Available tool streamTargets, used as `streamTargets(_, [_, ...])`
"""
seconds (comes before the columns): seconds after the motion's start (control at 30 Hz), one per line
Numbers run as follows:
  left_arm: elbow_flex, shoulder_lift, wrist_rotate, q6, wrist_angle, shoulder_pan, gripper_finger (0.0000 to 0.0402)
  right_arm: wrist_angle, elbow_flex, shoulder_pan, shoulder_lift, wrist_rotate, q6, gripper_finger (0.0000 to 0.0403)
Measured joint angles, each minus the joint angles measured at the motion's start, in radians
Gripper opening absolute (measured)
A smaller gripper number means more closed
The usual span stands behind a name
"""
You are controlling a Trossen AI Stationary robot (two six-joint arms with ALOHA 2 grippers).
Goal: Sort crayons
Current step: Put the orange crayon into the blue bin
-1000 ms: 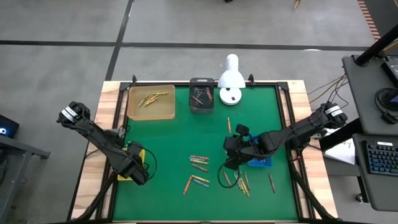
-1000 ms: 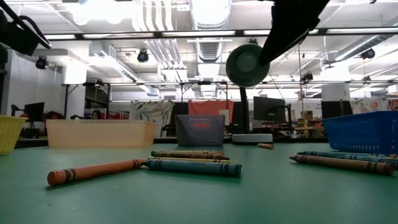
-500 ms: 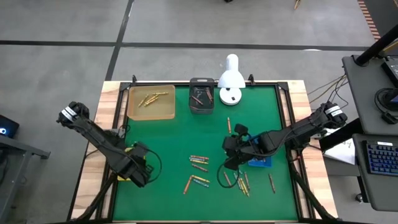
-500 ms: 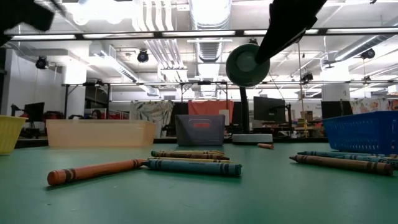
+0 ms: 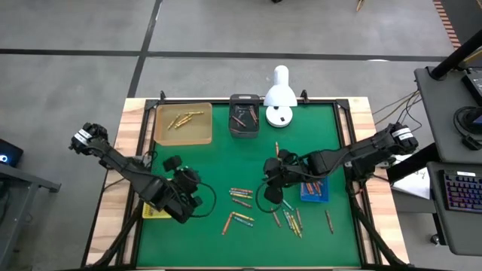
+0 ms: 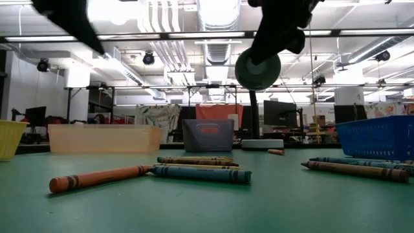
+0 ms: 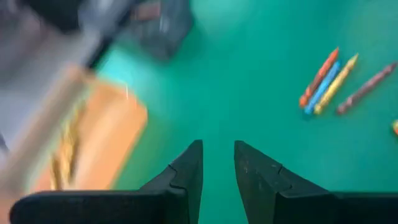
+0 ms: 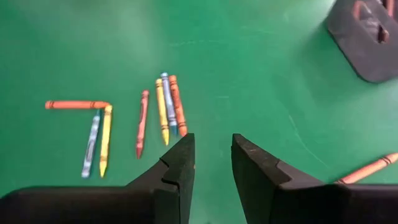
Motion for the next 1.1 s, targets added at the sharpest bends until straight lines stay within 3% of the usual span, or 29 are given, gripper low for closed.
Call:
streamTargets(0.2, [-0.006, 0.000, -0.112, 0.393, 0.220, 0.080, 0.0054, -0.018, 0.031, -0.068, 0.049, -0.003, 0.031, 0.0062])
streamTargets(0.4, [-0.030, -0.002, -0.116, 0.500, 0.244, 0.166, 0.0038, -0.172, 0.086, -0.157, 0.111, -0.001, 0.030, 0.0041])
streamTargets(0.57, [-0.113, -0.033, -0.058, 0.533, 0.321, 0.208, 0.0037, -0.281, 0.090, -0.249, 0.147, 0.000, 0.016, 0.0033])
streamTargets(0.73, [-0.238, -0.112, 0.042, 0.647, 0.537, 0.234, 0.0037, -0.388, 0.082, -0.327, 0.163, 0.001, 0.054, 0.0031])
streamTargets(0.9, [-0.378, -0.230, 0.195, 0.804, 0.816, 0.293, 0.0037, -0.346, 0.052, -0.357, 0.162, 0.010, 0.062, 0.0032])
streamTargets(1.1, [-0.466, -0.334, 0.224, 0.903, 0.999, 0.361, 0.0037, -0.326, 0.040, -0.372, 0.176, 0.009, 0.146, 0.0063])
